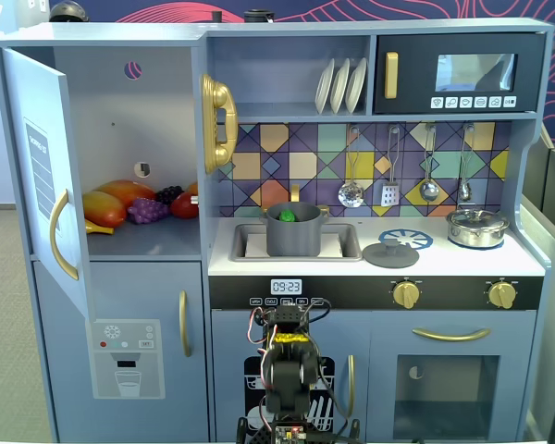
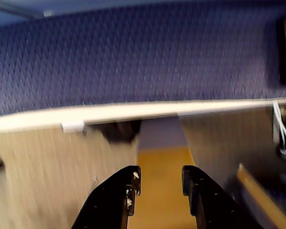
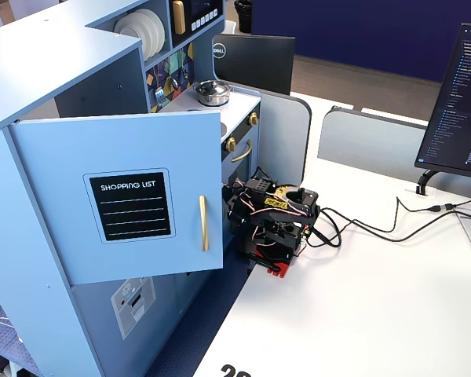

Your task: Pick up the green pineapple from the left cabinet and place it in the gray recipient

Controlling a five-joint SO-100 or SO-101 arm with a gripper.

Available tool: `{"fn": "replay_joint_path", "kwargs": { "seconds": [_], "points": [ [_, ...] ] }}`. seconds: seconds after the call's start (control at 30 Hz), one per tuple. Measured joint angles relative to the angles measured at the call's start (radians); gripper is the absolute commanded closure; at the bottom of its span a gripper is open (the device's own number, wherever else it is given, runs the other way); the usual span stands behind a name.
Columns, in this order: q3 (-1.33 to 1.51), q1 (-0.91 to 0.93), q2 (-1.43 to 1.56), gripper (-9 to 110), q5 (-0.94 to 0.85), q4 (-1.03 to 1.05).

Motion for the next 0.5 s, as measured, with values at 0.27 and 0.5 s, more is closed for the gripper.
{"fn": "replay_joint_path", "kwargs": {
  "seconds": [0.27, 0.5],
  "points": [
    [-0.015, 0.057, 0.196, 101, -0.029, 0.107],
    [-0.014, 0.067, 0.212, 100, -0.018, 0.115]
  ]
}}
